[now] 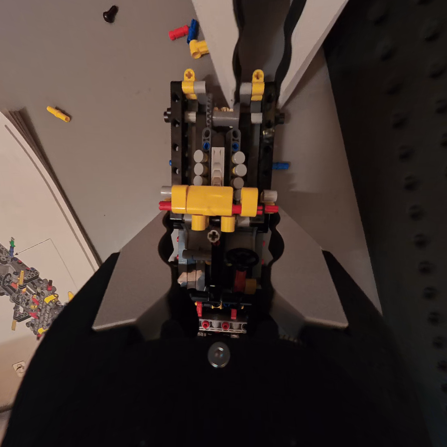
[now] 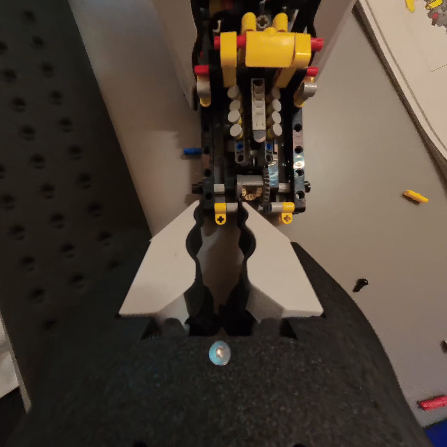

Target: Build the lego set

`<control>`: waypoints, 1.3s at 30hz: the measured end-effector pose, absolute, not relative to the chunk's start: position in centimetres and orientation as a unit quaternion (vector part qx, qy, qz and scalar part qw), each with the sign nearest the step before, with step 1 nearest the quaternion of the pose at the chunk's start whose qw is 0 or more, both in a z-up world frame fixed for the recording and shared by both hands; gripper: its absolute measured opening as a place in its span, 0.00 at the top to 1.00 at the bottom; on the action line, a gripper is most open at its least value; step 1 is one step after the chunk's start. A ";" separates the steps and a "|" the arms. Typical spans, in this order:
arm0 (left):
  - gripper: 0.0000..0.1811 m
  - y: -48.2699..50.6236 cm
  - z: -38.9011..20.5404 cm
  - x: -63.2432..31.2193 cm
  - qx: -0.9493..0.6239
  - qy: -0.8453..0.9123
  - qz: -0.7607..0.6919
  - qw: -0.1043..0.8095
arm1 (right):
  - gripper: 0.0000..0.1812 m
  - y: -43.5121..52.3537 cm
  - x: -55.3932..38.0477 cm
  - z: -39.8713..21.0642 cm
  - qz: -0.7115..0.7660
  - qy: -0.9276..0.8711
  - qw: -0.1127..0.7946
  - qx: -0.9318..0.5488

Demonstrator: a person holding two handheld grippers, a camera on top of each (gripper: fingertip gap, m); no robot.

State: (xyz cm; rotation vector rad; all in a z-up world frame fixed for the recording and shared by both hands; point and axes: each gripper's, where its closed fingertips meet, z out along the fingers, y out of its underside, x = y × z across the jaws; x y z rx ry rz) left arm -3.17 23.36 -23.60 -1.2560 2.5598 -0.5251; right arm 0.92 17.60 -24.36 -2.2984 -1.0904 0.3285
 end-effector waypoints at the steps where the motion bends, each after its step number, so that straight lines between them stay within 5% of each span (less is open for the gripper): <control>1: 0.55 23.3 -23.6 -3.2 -0.431 0.875 -0.182 0.120 | 0.86 17.6 1.0 -24.4 0.117 -0.414 0.285 -0.857; 10: 0.56 23.7 -23.5 -2.8 -0.448 0.867 -0.194 0.098 | 0.85 17.8 1.2 -23.9 0.151 -0.365 0.303 -0.867; 17: 0.55 24.7 -23.6 -2.0 -0.487 0.847 -0.163 0.136 | 0.47 19.2 1.7 -21.7 0.081 -0.374 0.362 -0.850; 21: 0.55 24.7 -23.6 -1.9 -0.498 0.841 -0.162 0.138 | 0.36 22.4 1.6 -22.7 0.019 -0.417 0.356 -0.836; 39: 0.56 24.5 -23.7 -1.9 -0.503 0.836 -0.158 0.150 | 0.52 23.5 0.6 -23.8 0.070 -0.454 0.347 -0.817</control>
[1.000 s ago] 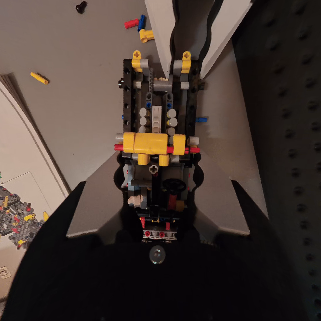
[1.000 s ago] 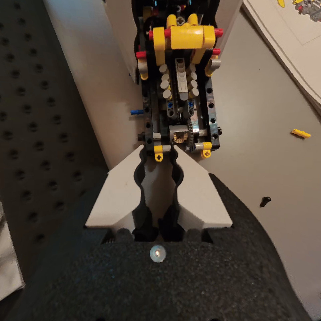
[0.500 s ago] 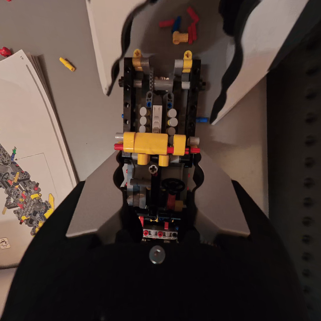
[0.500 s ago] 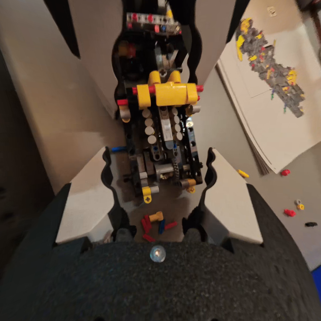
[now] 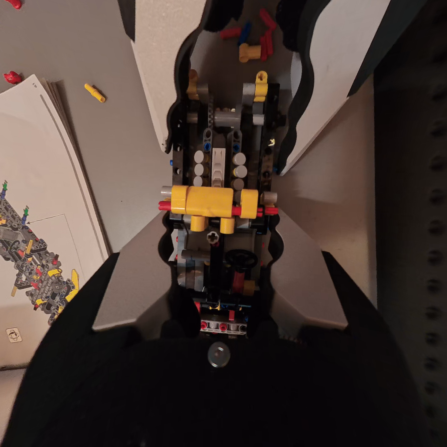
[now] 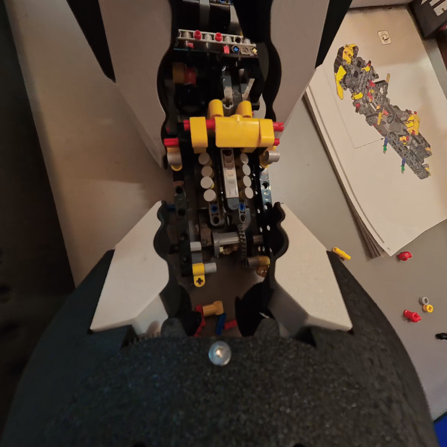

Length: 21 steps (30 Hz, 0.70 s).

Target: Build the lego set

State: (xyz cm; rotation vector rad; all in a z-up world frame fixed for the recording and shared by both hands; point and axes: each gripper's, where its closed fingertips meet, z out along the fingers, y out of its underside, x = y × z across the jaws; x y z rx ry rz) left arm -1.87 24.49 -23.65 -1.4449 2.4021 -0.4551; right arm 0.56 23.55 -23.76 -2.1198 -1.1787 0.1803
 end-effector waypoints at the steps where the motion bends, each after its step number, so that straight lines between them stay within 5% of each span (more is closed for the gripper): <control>1: 0.56 24.5 -23.7 -1.9 -0.504 0.836 -0.159 0.151 | 0.53 23.5 0.6 -23.8 0.069 -0.456 0.349 -0.816; 21: 0.48 28.9 -19.0 -8.9 -0.563 0.753 -0.298 0.163 | 0.38 24.1 -1.8 -21.6 0.065 -0.410 0.355 -0.838</control>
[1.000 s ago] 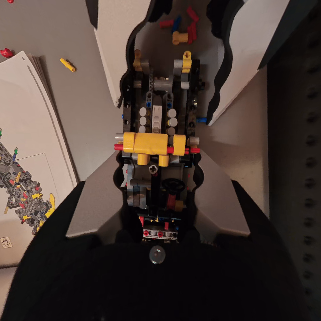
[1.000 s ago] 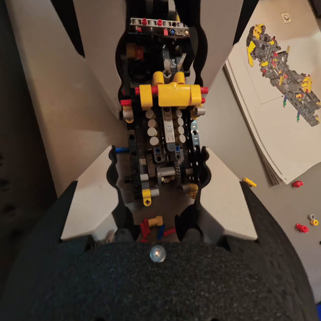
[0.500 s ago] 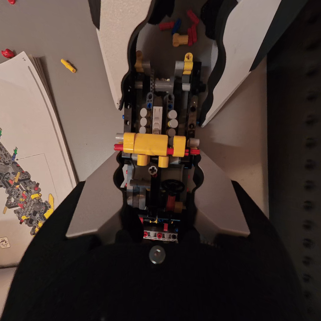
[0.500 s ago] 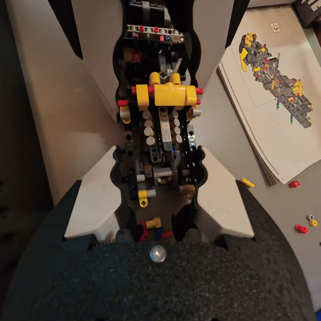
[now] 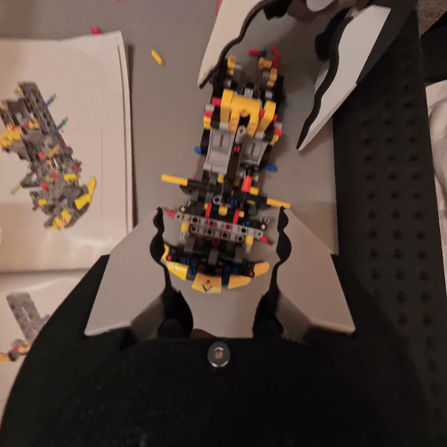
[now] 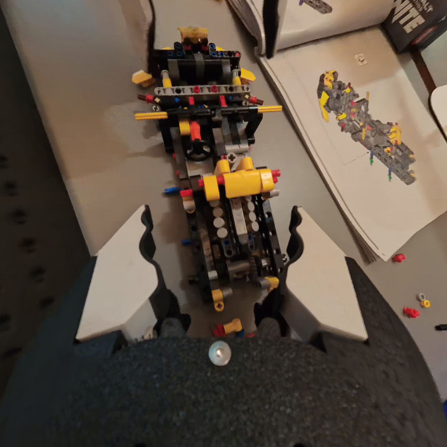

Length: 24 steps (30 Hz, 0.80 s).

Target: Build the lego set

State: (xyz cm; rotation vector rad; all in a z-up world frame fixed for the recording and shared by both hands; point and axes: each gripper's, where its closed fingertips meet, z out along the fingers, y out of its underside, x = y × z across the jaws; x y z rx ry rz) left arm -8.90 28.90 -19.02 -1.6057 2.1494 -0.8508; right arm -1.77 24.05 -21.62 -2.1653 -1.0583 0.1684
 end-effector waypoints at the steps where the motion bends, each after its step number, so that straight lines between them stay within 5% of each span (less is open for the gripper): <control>1: 0.48 29.2 -19.6 -9.5 -0.564 0.752 -0.297 0.166 | 0.37 24.3 -1.9 -22.0 0.064 -0.409 0.343 -0.843; 24: 0.53 28.3 -23.8 -10.9 -0.549 0.751 -0.333 0.154 | 0.42 25.2 -3.2 -24.3 0.101 -0.437 0.313 -0.837</control>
